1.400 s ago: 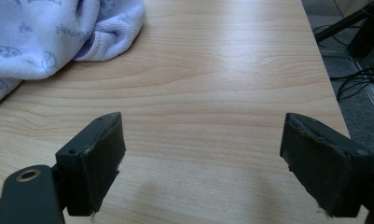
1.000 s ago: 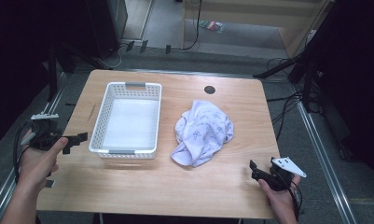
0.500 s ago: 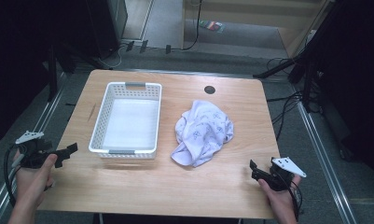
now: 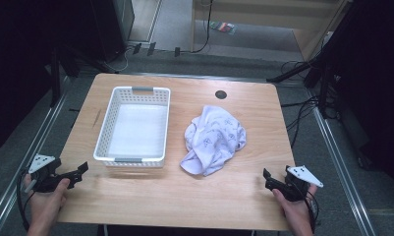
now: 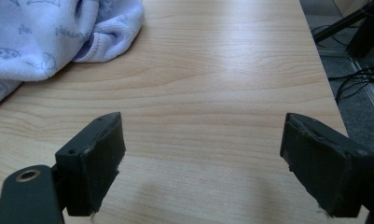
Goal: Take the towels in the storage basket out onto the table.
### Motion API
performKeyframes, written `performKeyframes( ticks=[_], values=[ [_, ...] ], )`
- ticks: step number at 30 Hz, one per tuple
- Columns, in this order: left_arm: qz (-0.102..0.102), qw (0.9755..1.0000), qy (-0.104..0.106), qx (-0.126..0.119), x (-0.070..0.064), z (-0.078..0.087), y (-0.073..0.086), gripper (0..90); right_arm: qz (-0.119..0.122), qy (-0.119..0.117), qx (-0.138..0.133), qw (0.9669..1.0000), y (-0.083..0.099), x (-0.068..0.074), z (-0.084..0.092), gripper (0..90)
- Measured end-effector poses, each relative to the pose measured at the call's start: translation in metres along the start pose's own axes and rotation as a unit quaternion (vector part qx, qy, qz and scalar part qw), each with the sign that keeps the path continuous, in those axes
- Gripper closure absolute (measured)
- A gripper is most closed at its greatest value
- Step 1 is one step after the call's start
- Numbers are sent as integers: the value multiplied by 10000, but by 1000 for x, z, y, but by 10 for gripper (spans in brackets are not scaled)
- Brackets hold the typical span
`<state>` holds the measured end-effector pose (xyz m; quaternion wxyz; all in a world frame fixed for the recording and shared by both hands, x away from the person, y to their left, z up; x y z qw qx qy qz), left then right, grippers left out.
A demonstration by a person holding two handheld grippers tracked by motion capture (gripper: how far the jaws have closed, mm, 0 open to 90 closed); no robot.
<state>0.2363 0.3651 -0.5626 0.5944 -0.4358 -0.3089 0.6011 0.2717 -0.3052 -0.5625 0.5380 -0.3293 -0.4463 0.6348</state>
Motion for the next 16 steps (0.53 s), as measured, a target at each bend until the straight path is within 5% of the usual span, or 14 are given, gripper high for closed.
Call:
performKeyframes(
  ticks=[4, 16],
  values=[
    [170, 9998, -77, 63, 4, -4, 1, 0, 6, -22, -5, 10000, 0, 0, 0, 136],
    [30, 9998, -163, 117, 0, -6, 3, 0, 10, -33, -12, 10000, 0, 0, 0, 136]
  ],
)
Point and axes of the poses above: each handheld gripper's, and its own axes: z roughly backward along the jaws, y roughly out of its underside, x roughly to its left, the point moved 3 cm from there along -z, roughly forward along the jaws, and after that the axes turned 9 degrees about -x, right-handed, at the moved point
